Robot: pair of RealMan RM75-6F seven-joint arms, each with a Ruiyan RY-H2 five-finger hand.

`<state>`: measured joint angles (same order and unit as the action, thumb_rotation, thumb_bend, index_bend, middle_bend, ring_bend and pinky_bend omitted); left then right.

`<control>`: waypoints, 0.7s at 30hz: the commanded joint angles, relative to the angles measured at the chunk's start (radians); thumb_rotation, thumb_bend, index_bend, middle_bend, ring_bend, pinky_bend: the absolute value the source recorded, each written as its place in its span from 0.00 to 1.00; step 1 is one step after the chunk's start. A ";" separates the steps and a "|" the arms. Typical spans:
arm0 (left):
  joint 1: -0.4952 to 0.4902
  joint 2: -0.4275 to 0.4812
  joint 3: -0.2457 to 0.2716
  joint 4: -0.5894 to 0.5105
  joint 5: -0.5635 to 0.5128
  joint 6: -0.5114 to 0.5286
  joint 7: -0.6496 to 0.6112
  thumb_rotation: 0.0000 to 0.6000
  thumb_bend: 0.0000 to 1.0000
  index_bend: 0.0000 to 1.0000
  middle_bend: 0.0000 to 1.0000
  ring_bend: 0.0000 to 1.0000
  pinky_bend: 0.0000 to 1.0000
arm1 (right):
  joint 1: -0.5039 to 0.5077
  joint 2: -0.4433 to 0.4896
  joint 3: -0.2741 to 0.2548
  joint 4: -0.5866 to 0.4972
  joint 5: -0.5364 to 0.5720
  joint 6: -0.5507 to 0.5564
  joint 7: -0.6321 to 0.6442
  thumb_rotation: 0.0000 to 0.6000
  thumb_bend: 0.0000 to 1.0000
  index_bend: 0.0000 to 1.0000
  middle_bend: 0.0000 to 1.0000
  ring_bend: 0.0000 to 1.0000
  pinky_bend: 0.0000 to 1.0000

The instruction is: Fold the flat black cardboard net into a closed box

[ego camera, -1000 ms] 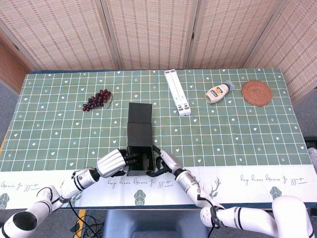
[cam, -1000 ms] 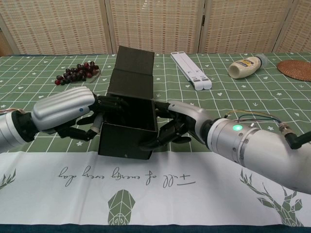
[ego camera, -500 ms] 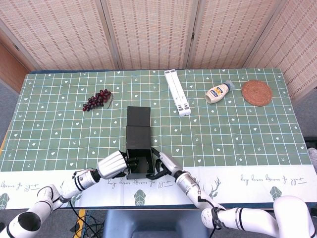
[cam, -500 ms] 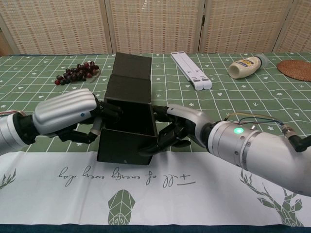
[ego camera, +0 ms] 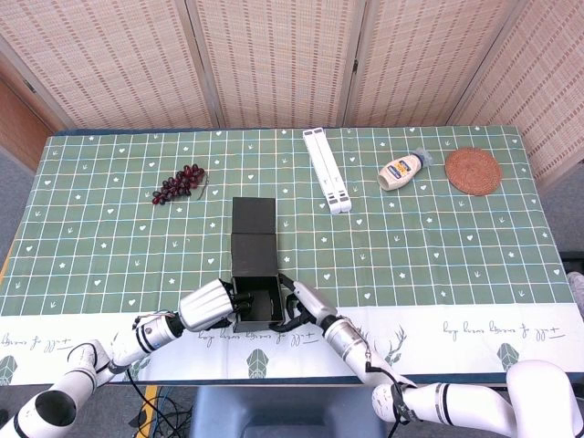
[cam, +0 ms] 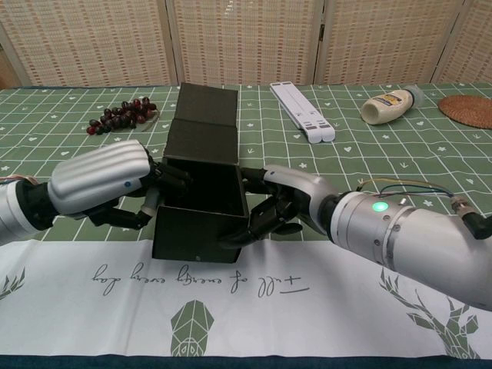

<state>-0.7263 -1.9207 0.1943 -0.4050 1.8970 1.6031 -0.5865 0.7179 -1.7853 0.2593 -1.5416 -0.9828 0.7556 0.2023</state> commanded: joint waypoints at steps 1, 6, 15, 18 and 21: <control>0.003 0.004 0.003 -0.003 -0.003 0.001 0.003 1.00 0.11 0.55 0.48 0.50 0.52 | 0.000 0.002 0.000 -0.001 0.002 0.000 -0.002 1.00 0.39 0.18 0.33 0.71 1.00; 0.004 0.010 0.007 -0.007 -0.003 0.015 0.012 1.00 0.11 0.54 0.47 0.50 0.52 | 0.000 0.003 -0.002 -0.001 0.009 0.003 -0.009 1.00 0.39 0.18 0.33 0.71 1.00; 0.008 0.017 0.011 -0.011 -0.009 0.023 0.022 1.00 0.11 0.54 0.47 0.51 0.52 | -0.001 0.005 -0.005 -0.007 0.015 0.007 -0.019 1.00 0.39 0.18 0.33 0.71 1.00; 0.009 0.017 0.014 -0.011 -0.008 0.025 0.026 1.00 0.11 0.58 0.47 0.51 0.52 | -0.001 0.005 -0.005 -0.009 0.014 0.008 -0.020 1.00 0.39 0.18 0.33 0.71 1.00; 0.010 0.016 0.015 -0.013 -0.010 0.024 0.029 1.00 0.11 0.59 0.47 0.51 0.52 | -0.001 0.005 -0.006 -0.009 0.014 0.007 -0.021 1.00 0.39 0.18 0.33 0.71 1.00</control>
<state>-0.7166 -1.9049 0.2093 -0.4173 1.8873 1.6266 -0.5581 0.7170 -1.7805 0.2530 -1.5504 -0.9683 0.7629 0.1814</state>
